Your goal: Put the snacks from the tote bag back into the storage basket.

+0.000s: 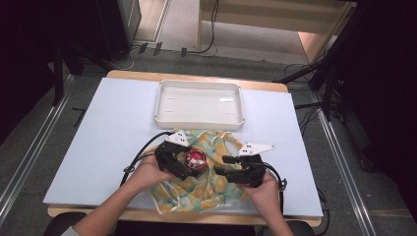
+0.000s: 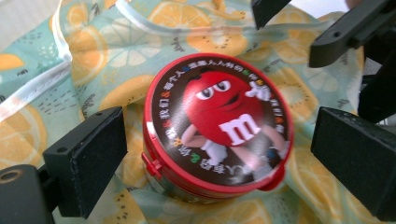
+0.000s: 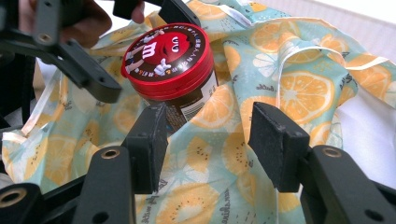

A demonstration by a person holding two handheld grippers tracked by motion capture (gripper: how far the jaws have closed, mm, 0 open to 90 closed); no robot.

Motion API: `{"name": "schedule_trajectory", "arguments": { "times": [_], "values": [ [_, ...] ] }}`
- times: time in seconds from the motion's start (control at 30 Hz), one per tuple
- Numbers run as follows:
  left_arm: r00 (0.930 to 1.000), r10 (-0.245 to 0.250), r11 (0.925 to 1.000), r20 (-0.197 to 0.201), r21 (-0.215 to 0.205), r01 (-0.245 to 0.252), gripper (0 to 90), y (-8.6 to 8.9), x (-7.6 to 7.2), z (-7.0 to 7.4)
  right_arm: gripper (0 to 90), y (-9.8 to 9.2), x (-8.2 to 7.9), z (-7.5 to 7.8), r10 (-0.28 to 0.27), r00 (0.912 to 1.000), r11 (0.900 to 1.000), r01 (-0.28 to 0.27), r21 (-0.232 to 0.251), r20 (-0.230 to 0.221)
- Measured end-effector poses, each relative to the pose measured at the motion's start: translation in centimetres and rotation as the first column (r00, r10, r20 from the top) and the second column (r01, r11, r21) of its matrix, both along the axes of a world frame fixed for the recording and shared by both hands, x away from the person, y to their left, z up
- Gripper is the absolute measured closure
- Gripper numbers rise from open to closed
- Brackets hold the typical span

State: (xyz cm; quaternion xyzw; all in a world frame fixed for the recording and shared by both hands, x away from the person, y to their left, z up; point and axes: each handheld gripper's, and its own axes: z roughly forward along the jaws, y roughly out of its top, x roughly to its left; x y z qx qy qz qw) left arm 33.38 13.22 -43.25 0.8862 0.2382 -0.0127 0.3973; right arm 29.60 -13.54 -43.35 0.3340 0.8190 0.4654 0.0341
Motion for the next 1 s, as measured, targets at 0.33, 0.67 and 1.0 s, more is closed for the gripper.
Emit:
{"name": "schedule_trajectory", "arguments": {
  "times": [0.33, 0.67, 1.0],
  "values": [
    [0.9998, -0.013, 0.9999, 0.018, 0.009, 0.013, 6.7, -0.5, 0.0, -0.9, 47.7, -0.2, -0.1, -0.1, -0.010, 0.9999, 1.000, 0.010, 0.001, -0.001],
    [0.9995, -0.013, 0.9992, 0.029, 0.037, 0.012, 13.0, -1.0, -0.1, -2.2, 47.7, -0.3, -0.1, -0.2, -0.013, 0.9999, 1.000, 0.013, 0.007, -0.005],
    [0.9996, -0.013, 0.9968, 0.024, 0.079, 0.011, 13.8, -1.3, 0.3, -3.3, 47.7, -0.2, -0.1, -0.3, -0.017, 0.9998, 1.000, 0.017, 0.010, -0.011]
  ]
}}
